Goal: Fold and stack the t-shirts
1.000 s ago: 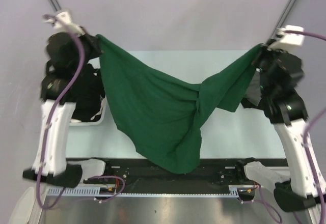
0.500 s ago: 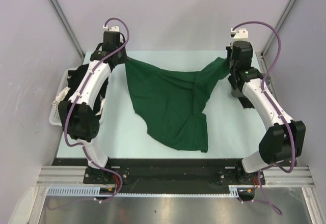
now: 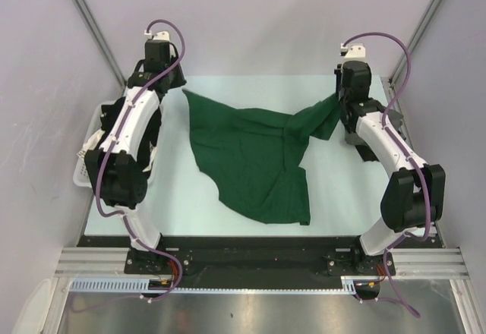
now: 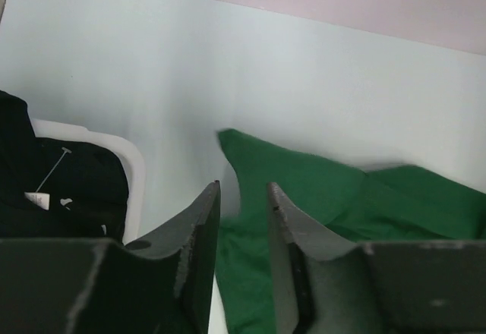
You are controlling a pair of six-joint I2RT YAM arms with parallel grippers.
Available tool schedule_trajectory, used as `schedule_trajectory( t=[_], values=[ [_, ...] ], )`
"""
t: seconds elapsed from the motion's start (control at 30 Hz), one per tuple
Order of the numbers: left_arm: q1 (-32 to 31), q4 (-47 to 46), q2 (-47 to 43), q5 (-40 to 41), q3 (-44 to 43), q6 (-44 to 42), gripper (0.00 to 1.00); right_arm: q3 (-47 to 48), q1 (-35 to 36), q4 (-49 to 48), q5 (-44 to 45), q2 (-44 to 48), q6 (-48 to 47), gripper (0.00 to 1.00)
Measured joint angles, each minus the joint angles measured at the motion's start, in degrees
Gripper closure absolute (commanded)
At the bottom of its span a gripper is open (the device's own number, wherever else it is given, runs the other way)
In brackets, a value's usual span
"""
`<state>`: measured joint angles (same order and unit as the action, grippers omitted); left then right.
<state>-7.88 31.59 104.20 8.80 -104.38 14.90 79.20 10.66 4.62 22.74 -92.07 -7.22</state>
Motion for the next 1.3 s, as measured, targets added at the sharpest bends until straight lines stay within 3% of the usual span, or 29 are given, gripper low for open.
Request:
schedule_trajectory(
  t=[0.2,0.43,0.73,0.87,1.1,1.3],
  values=[
    [0.0,0.2,0.2,0.0,-0.1,0.2,0.60,0.0,0.0,1.1,1.1,0.0,0.1,0.56],
    [-2.6,0.7,-1.0,-1.9,1.3,1.7,0.61,0.0,0.0,1.7,1.6,2.9,0.6,0.54],
    [-19.4,0.3,-13.0,-4.4,17.9,5.2,0.61,0.0,0.4,5.3,0.0,5.1,4.4,0.54],
    [-23.4,0.2,-15.2,-5.0,21.8,7.7,0.61,0.0,0.7,8.7,-1.4,5.7,6.2,0.54],
    [-34.4,0.0,-14.5,-6.3,22.7,9.6,0.62,0.0,0.9,13.2,-1.8,7.1,8.6,0.53],
    [-45.6,1.4,-7.1,-9.4,20.9,9.5,0.63,0.0,0.7,14.9,-1.8,7.4,9.2,0.53]
  ],
)
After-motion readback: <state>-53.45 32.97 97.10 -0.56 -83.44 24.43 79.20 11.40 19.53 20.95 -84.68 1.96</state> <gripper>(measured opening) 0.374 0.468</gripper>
